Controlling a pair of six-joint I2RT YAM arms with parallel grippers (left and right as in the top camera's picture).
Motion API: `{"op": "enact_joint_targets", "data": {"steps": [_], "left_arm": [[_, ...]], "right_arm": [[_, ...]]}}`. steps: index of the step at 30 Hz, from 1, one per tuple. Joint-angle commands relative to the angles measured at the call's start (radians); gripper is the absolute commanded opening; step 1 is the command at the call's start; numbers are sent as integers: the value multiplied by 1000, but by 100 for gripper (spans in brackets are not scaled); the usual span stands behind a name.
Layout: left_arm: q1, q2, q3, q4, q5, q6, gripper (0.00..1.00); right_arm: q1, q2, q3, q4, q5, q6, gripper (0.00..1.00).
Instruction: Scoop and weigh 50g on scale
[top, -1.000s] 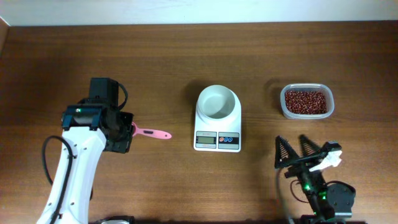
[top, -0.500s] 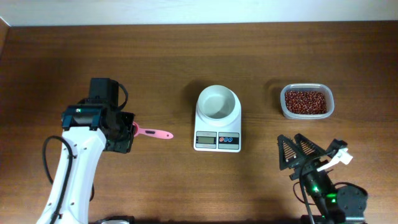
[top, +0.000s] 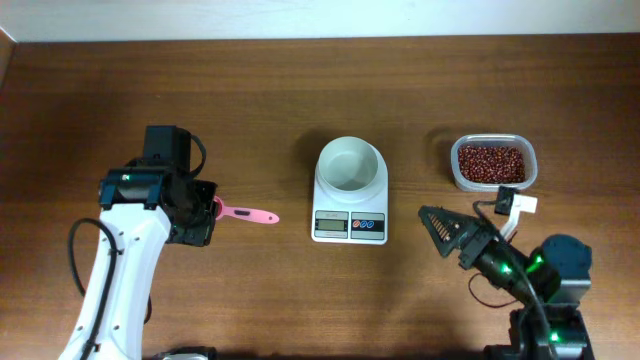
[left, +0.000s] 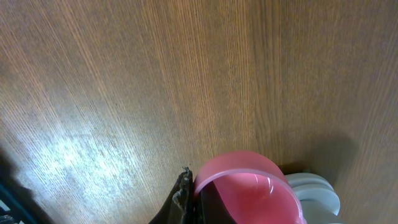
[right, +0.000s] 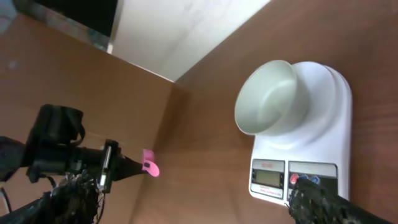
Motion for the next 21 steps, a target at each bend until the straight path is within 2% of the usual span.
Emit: {"op": "enact_joint_targets", "data": {"steps": [1, 7, 10, 14, 15, 18, 21], "left_arm": [[5, -10, 5, -4, 3, -8, 0], [5, -10, 5, -14, 3, -8, 0], [5, -10, 5, -15, 3, -8, 0], [5, -10, 5, -15, 3, -8, 0], [5, -10, 5, -18, 3, -8, 0], [-8, -10, 5, -26, 20, -8, 0], [-54, -10, 5, -23, 37, -9, 0]], "right_arm": [[37, 85, 20, 96, -32, 22, 99], [311, 355, 20, 435, 5, 35, 99], [409, 504, 20, 551, 90, 168, 99], [517, 661, 20, 776, 111, 191, 99], [557, 702, 20, 817, 144, 237, 99], [653, 786, 20, 935, 199, 247, 99], [692, 812, 20, 969, 239, 252, 99]]}}
